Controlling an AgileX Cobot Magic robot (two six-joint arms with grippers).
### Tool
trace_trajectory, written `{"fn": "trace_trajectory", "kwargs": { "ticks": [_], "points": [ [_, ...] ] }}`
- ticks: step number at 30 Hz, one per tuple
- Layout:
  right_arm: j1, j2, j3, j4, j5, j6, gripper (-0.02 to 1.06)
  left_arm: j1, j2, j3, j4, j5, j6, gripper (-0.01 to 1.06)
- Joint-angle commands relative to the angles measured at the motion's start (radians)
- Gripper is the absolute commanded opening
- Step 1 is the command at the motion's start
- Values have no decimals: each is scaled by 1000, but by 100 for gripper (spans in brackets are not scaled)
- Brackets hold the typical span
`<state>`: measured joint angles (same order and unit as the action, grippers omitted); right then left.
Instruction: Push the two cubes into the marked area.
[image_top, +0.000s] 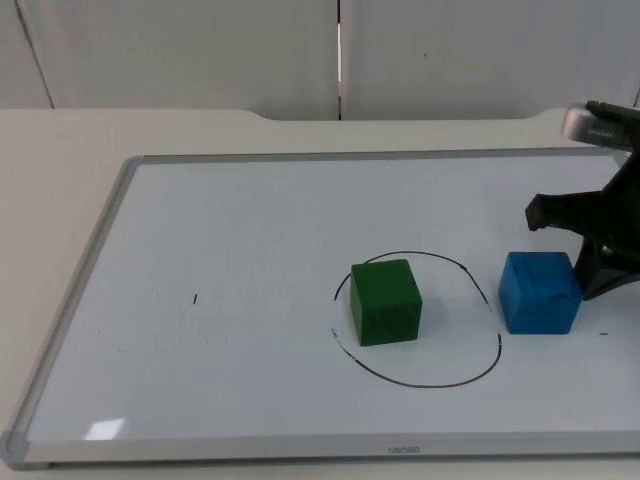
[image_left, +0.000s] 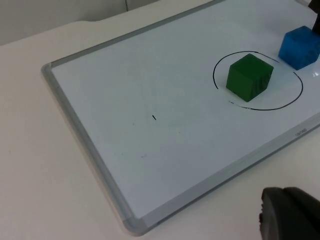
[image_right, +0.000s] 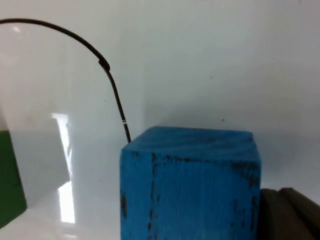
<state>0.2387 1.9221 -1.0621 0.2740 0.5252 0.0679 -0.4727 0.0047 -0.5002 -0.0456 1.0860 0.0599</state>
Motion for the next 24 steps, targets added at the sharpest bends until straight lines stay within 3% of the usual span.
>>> {"fn": "trace_trajectory", "kwargs": {
  "ticks": [1, 24],
  "points": [
    [7, -2, -5, 22, 0, -5, 0, -4, -5, 4, 4, -9, -8, 0],
    [107, 31, -5, 24, -77, -3, 0, -4, -5, 4, 4, -9, -8, 0]
  ]
}}
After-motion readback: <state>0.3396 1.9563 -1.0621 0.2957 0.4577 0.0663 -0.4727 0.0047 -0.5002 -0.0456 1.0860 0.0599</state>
